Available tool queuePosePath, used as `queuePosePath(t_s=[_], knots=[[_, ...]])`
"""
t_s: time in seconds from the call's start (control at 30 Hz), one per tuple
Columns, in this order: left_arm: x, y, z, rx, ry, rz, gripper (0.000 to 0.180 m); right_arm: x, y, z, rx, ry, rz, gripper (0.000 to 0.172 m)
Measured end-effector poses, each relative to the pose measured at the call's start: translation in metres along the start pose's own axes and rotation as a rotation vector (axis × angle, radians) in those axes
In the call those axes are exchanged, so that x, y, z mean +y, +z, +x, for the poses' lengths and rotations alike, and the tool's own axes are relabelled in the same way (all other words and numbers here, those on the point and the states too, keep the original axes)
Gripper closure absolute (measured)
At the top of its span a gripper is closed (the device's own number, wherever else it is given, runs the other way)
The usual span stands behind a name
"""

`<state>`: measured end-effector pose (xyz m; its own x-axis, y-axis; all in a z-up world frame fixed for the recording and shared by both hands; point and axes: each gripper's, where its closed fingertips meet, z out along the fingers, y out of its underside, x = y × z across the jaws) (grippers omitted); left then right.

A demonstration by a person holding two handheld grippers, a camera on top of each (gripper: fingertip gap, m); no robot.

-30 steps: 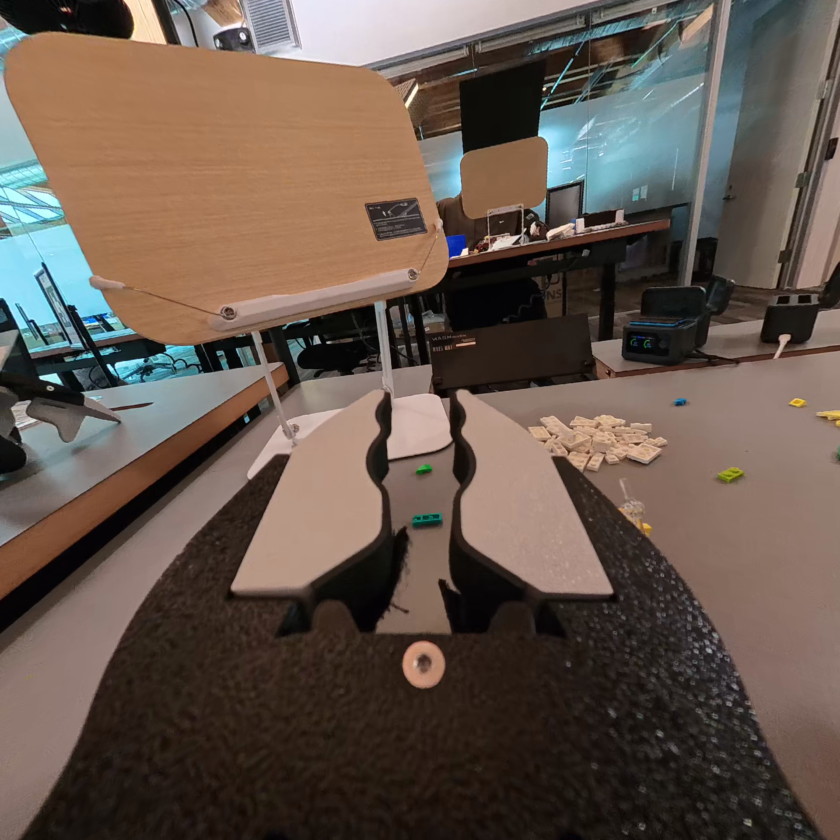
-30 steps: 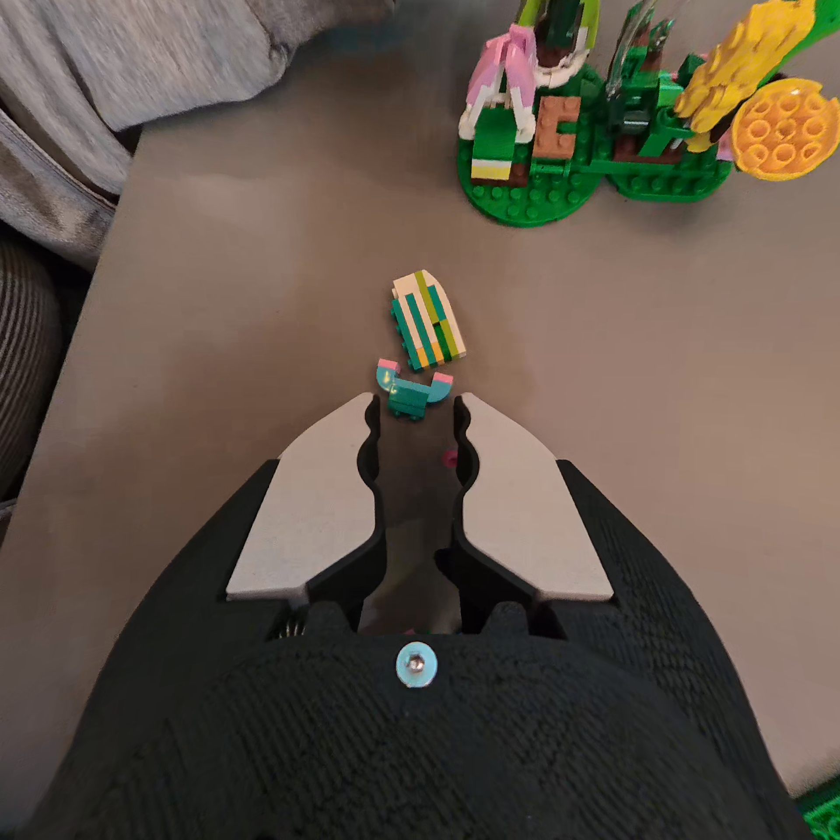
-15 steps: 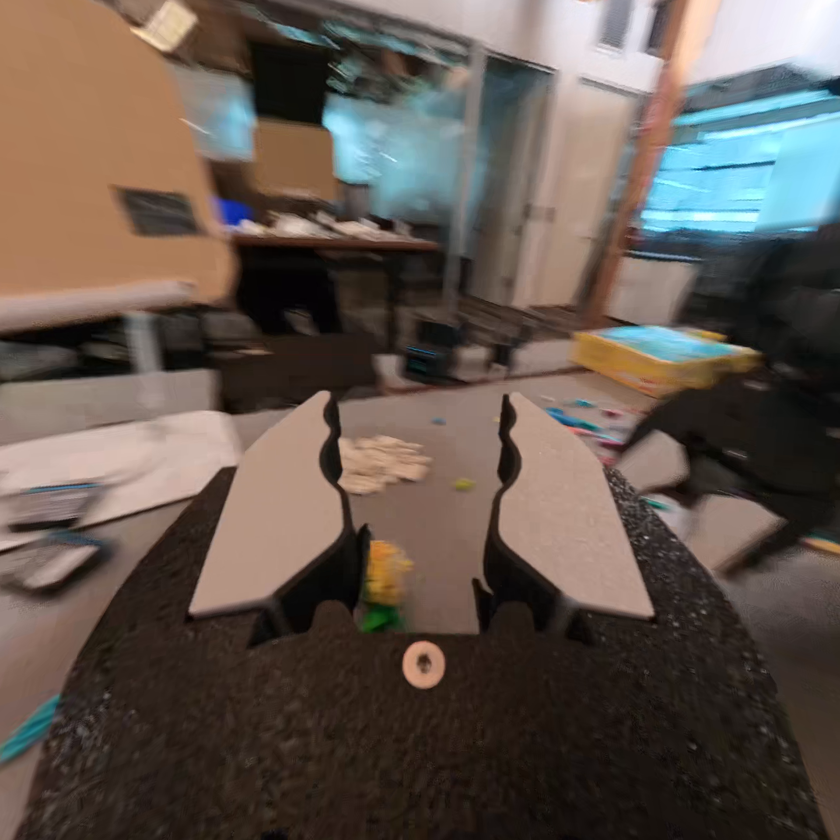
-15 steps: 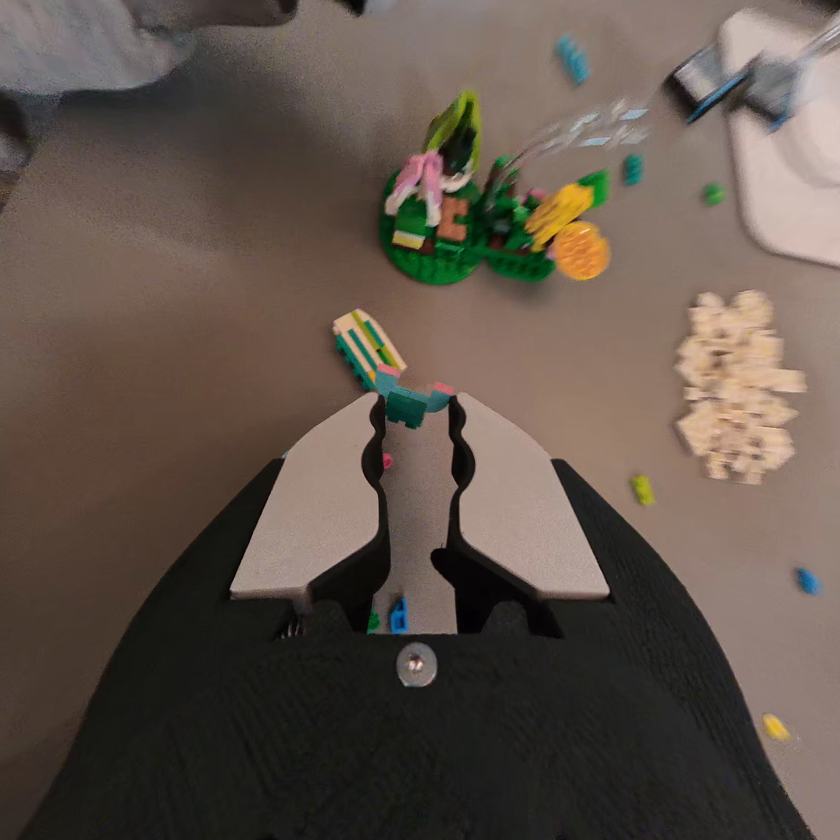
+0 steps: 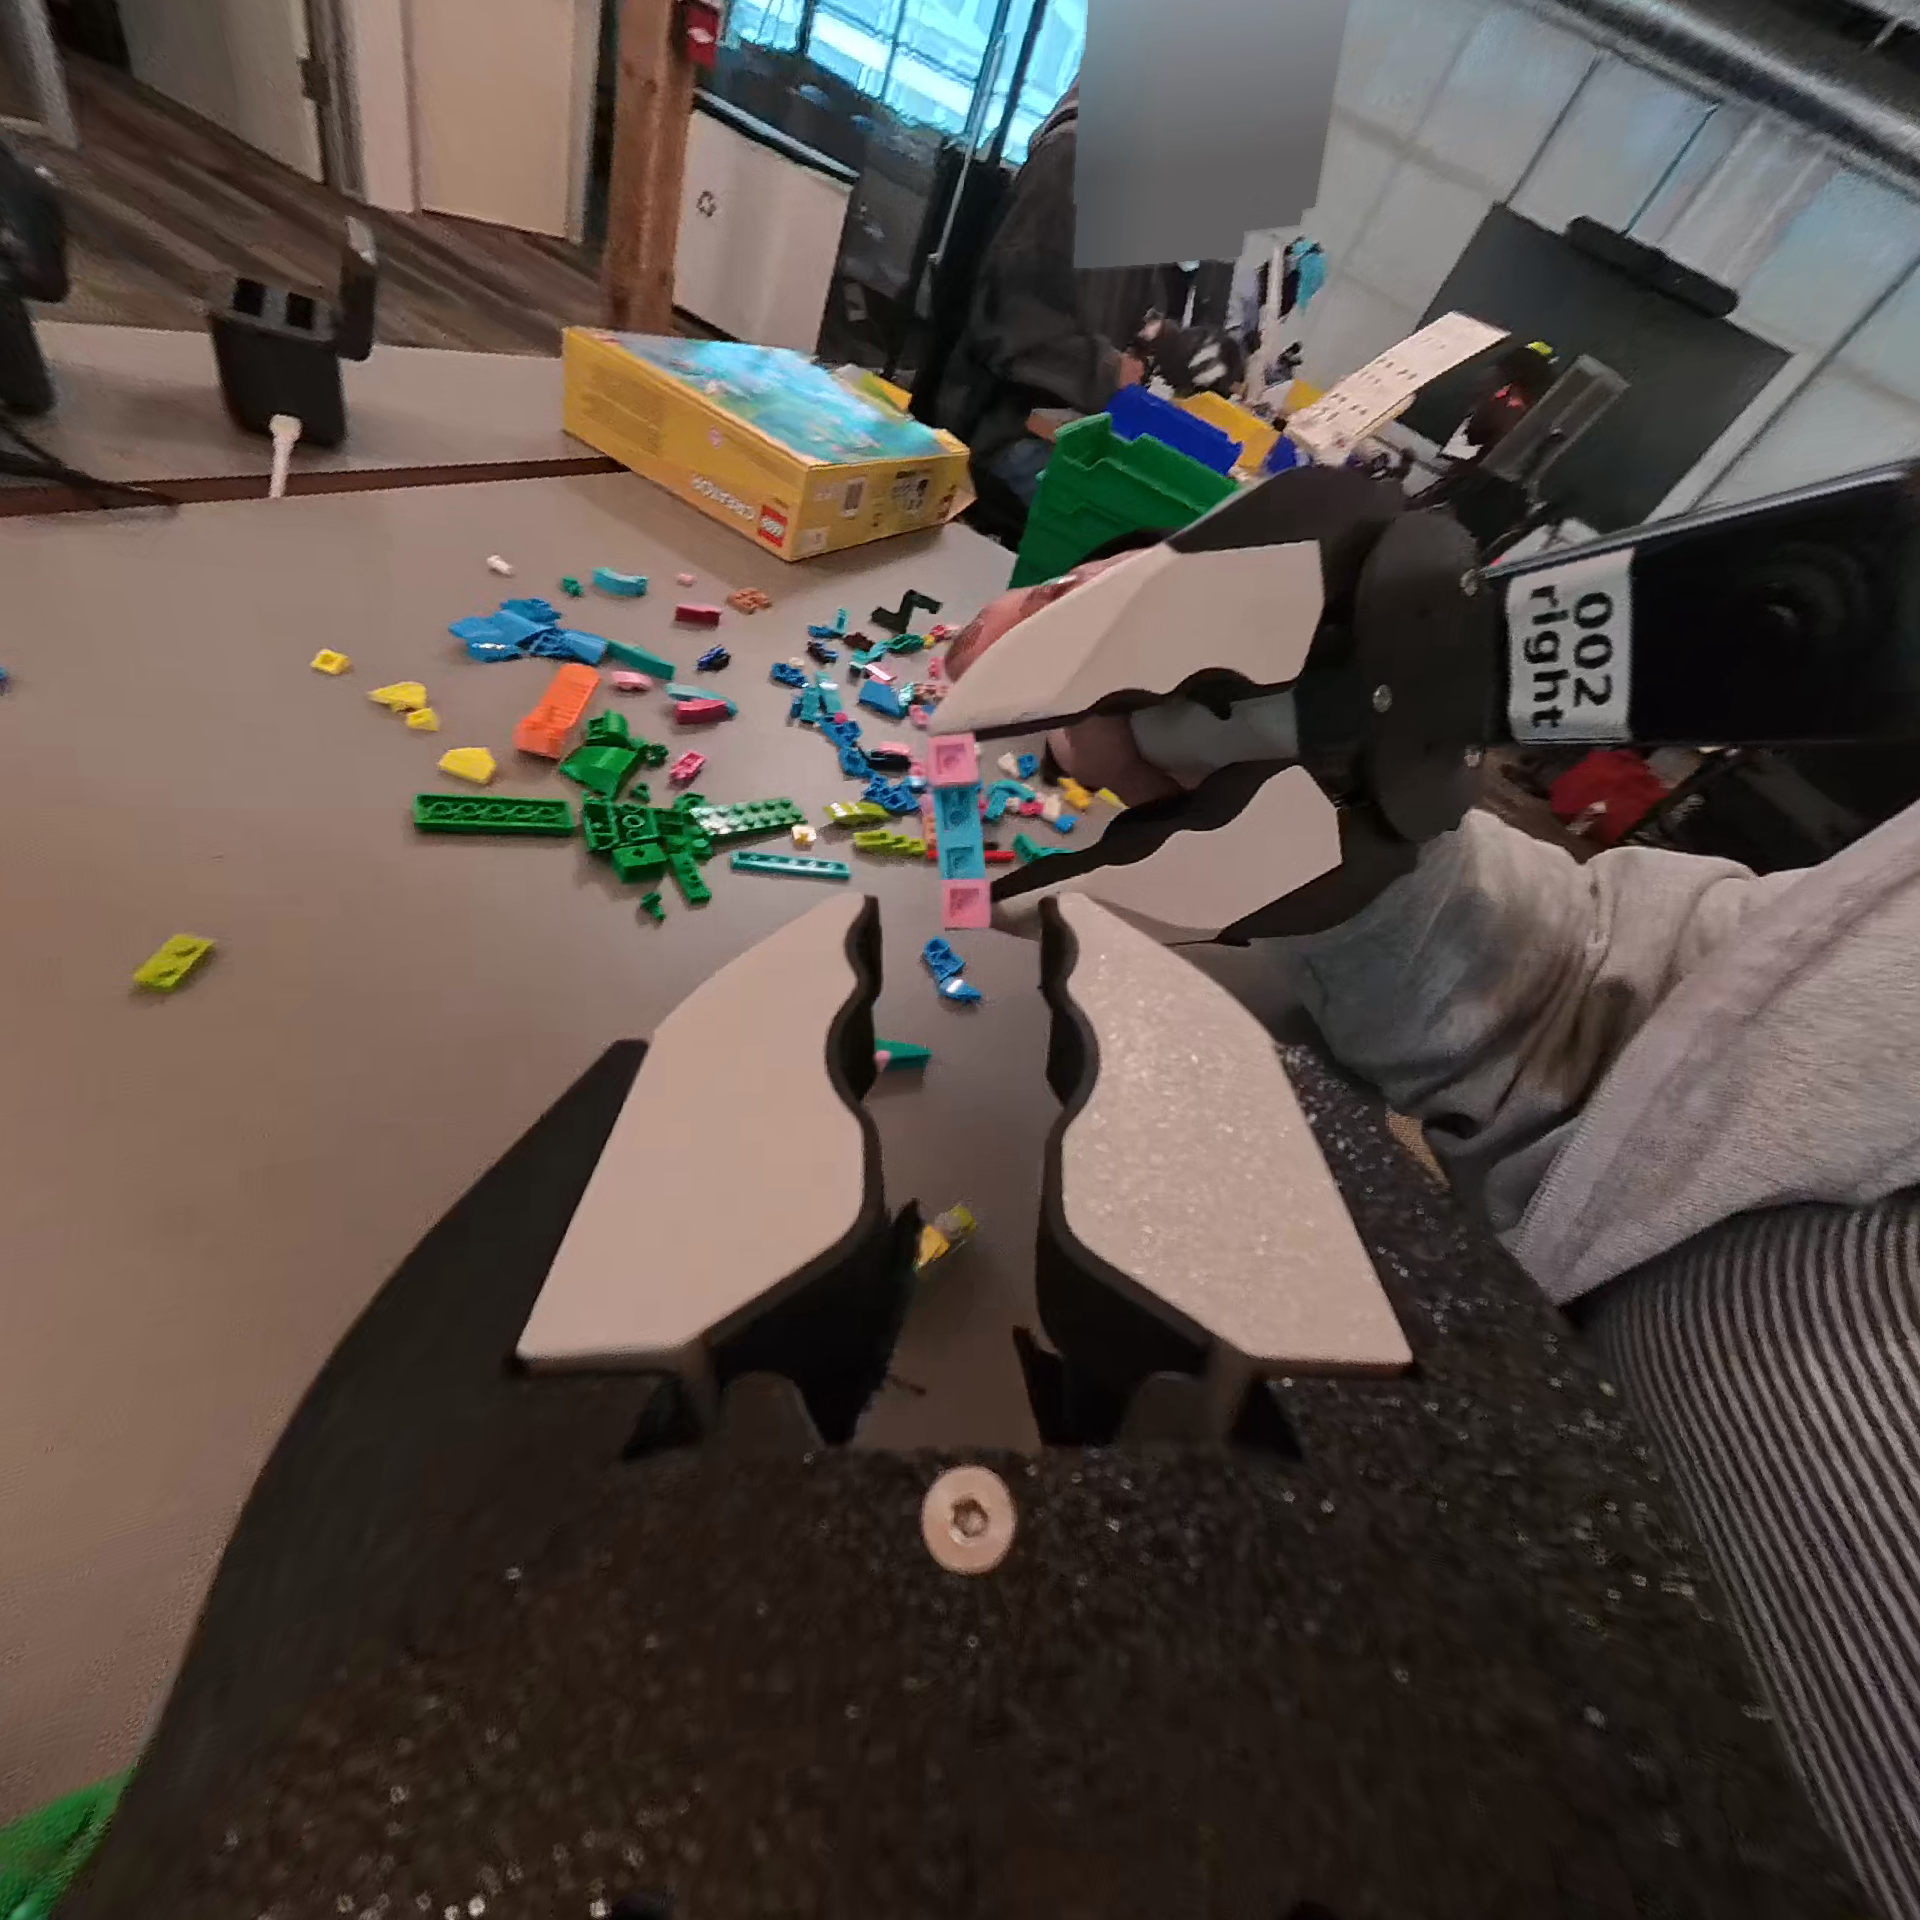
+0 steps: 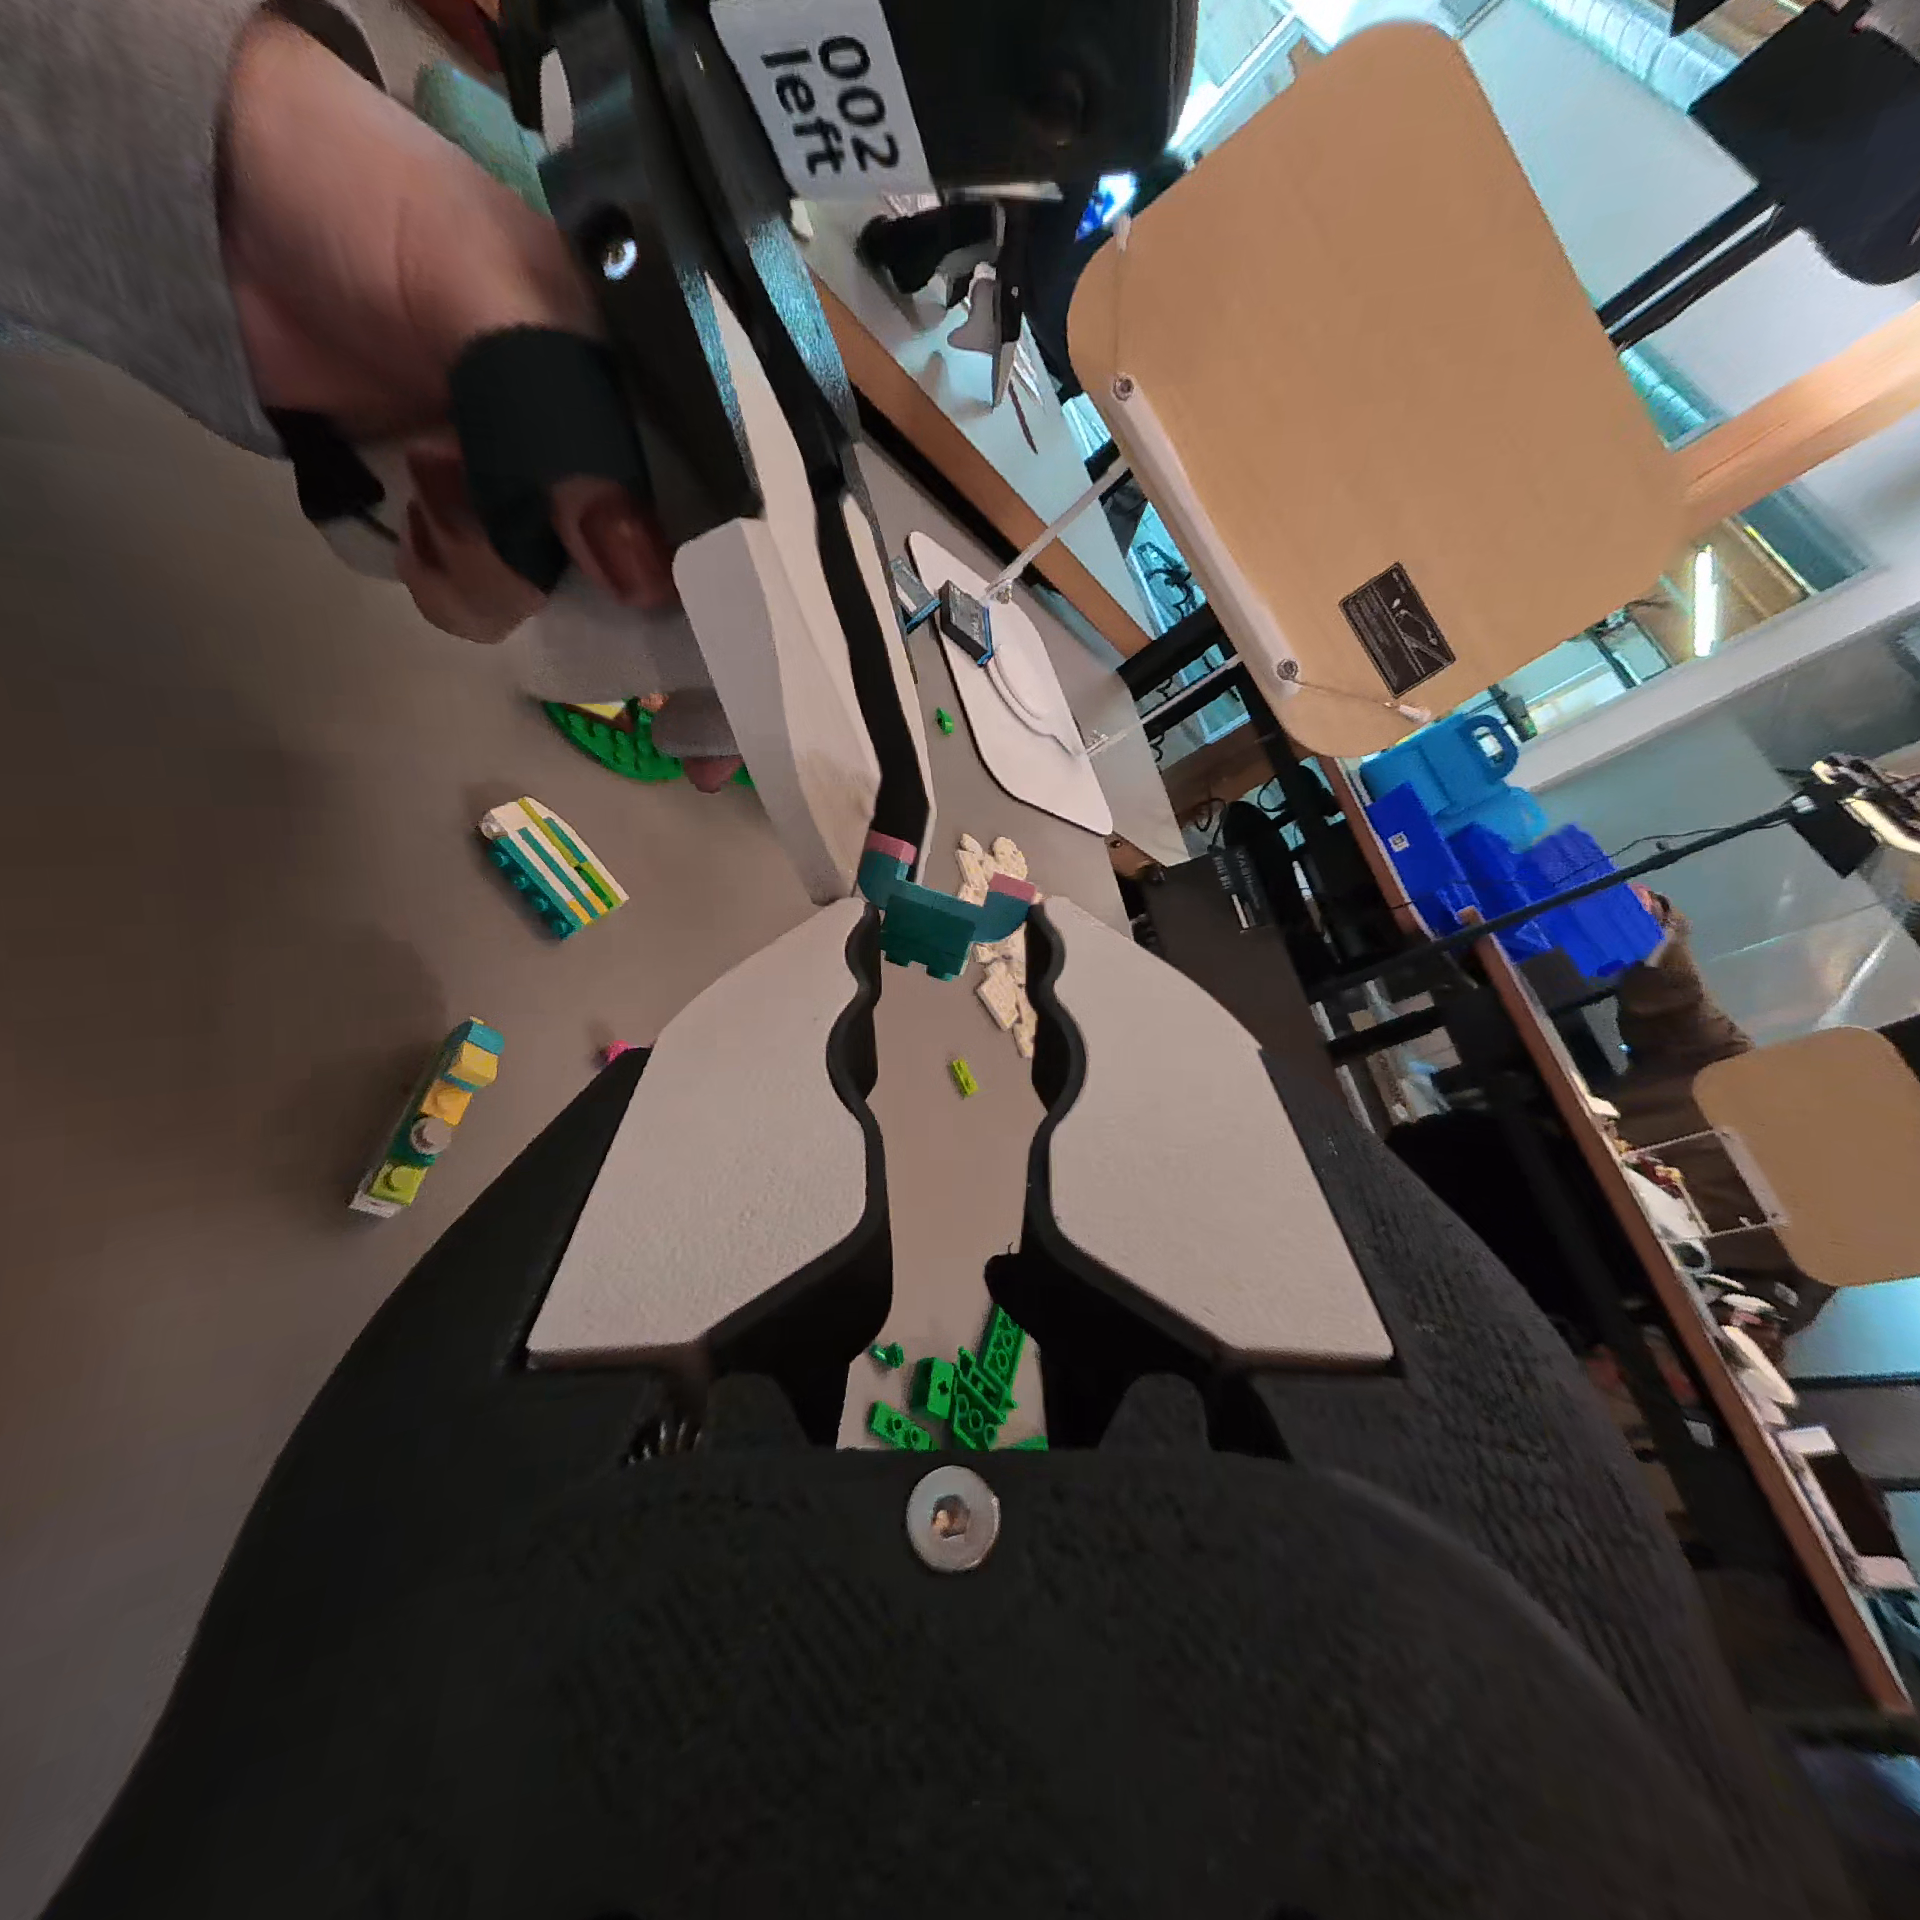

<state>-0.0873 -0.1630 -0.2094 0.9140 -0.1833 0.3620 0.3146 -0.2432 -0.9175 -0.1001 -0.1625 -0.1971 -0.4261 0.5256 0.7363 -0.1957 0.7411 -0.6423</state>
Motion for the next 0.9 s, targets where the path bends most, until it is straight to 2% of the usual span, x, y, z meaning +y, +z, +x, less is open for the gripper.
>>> queuePosePath(t_s=[0.13, 0.27, 0.3, 0.43, 0.5, 0.7, 0.73, 0.9], knots=[[-0.007, -0.001, 0.009, 0.067, 0.007, 0.066, 0.171, -0.005, -0.005, 0.000, 0.011, 0.009, 0.022, 0.146], [-0.017, -0.005, 0.015, 0.100, 0.070, 0.143, 0.172, -0.014, -0.011, 0.004, 0.008, 0.130, 0.090, 0.147], [-0.022, -0.009, 0.018, 0.117, 0.088, 0.184, 0.172, -0.017, -0.013, 0.006, -0.008, 0.236, 0.130, 0.151], [-0.036, -0.018, 0.029, 0.171, 0.141, 0.293, 0.172, -0.035, -0.023, 0.018, -0.164, 0.814, 0.341, 0.151], [-0.039, -0.020, 0.033, 0.194, 0.136, 0.326, 0.173, -0.041, -0.026, 0.016, -0.242, 0.951, 0.396, 0.152], [-0.039, -0.019, 0.040, 0.257, 0.102, 0.341, 0.173, -0.048, -0.025, 0.014, -0.328, 1.092, 0.458, 0.159], [-0.039, -0.018, 0.040, 0.258, 0.095, 0.338, 0.173, -0.047, -0.025, 0.015, -0.323, 1.097, 0.462, 0.165], [-0.036, -0.017, 0.043, 0.307, 0.056, 0.330, 0.172, -0.046, -0.027, 0.013, -0.351, 1.112, 0.464, 0.165]])
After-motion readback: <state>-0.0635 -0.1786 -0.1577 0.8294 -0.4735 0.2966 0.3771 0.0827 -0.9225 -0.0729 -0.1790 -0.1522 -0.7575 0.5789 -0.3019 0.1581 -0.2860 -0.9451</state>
